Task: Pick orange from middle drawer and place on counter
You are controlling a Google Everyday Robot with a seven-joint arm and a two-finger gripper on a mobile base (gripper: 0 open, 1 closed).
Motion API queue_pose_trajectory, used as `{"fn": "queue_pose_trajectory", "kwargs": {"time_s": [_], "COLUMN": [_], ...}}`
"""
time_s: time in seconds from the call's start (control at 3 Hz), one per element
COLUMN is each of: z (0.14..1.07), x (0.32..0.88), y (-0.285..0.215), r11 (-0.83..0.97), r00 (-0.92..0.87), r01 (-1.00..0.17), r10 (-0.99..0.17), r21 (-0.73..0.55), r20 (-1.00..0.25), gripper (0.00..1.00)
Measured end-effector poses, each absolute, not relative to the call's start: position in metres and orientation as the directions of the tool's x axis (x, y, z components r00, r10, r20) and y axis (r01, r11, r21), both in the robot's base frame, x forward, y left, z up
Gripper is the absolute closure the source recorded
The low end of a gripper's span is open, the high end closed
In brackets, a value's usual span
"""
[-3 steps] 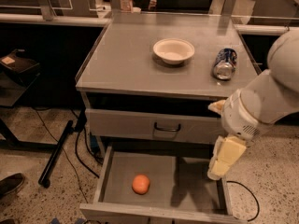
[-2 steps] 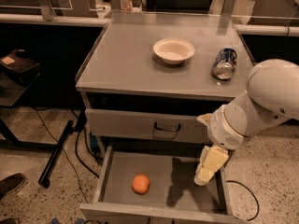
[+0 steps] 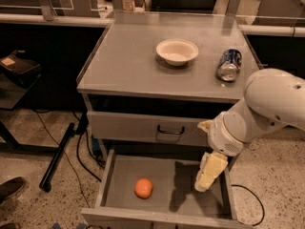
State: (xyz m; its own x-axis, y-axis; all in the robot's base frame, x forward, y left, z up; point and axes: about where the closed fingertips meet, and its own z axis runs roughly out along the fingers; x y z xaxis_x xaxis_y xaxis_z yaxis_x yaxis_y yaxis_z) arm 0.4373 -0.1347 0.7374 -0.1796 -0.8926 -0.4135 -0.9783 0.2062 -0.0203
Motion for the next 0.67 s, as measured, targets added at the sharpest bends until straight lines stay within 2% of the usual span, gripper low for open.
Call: {"fn": "queue_pose_trajectory", "kwargs": {"time_s": [0.33,0.67], "z": [0.6667,0.6667], "x": [0.4582,0.4582], "y": [-0.1432,-0.1432], "r11": [0.226,0.226], "r00": [-0.190,-0.190], "r01": [-0.973,-0.973], "r10": [-0.892,-0.892], "r21": [-0.041,-0.041], "r20": [-0.411,-0.411], "gripper": [0.00,0.00]}}
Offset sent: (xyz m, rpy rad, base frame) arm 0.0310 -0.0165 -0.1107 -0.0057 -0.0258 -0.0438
